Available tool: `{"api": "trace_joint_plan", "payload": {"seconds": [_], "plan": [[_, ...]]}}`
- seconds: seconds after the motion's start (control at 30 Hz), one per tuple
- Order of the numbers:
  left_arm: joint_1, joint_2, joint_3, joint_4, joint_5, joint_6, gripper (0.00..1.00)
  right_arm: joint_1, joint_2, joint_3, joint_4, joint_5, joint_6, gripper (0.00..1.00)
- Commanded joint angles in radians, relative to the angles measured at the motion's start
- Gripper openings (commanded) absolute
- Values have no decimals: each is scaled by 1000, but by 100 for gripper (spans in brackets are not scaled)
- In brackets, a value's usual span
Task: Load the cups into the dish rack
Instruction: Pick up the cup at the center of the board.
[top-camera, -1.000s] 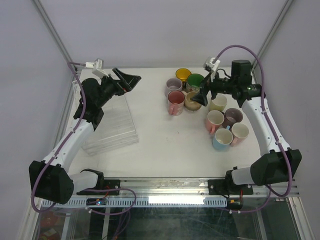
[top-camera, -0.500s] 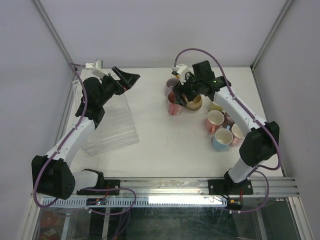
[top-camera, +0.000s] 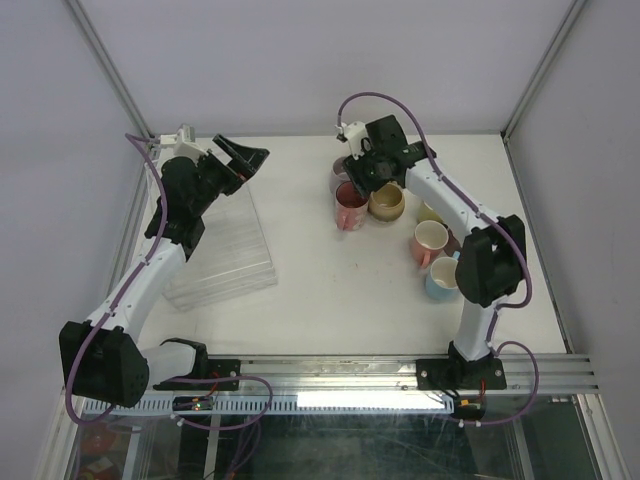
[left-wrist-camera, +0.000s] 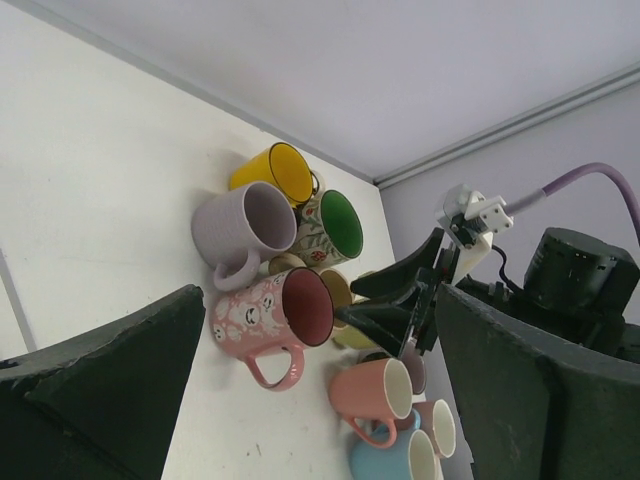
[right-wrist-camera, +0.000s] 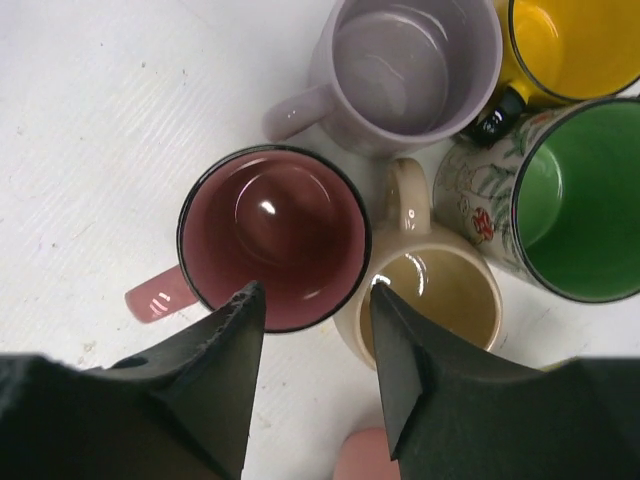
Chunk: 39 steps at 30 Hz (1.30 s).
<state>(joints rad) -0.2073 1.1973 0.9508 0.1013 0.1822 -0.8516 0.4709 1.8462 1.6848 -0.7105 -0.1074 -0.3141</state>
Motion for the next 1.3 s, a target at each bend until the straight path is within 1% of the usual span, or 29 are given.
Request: {"api": "trace_joint_plan", "payload": {"seconds": [0.0, 0.1, 0.17, 0.37, 0.6, 0.7, 0.77, 0.8, 0.9, 1.03, 1.17, 1.27], "plan": [[13, -27, 1, 7, -15, -23, 97, -2, 41, 81, 25, 13, -34, 46], [12, -28, 3, 2, -15, -24, 97, -10, 77, 112, 10, -7, -55, 40], [12, -29, 2, 1, -13, -26, 97, -12, 94, 120, 6, -15, -71, 38], [12, -23, 8, -1, -12, -29, 96, -18, 136, 126, 20, -13, -122, 37], [13, -1, 27, 0, 8, -36, 96, -21, 150, 101, 67, -50, -174, 34], [14, 5, 35, -1, 17, -38, 96, -24, 138, 131, 28, -76, -178, 35], [12, 3, 34, -2, 15, -38, 96, -37, 107, 145, -5, -166, -199, 38], [13, 4, 32, -1, 12, -40, 96, -44, 86, 144, -14, -238, -211, 41], [12, 7, 28, 1, 5, -41, 96, -59, 35, 128, -16, -321, -240, 46], [14, 22, 37, 7, 13, -45, 96, -68, 27, 134, 4, -285, -231, 47], [14, 32, 50, 7, 22, -41, 96, -76, 72, 164, 2, -205, -228, 47], [13, 34, 52, 7, 24, -41, 96, -80, 112, 201, -29, -190, -236, 47]]}}
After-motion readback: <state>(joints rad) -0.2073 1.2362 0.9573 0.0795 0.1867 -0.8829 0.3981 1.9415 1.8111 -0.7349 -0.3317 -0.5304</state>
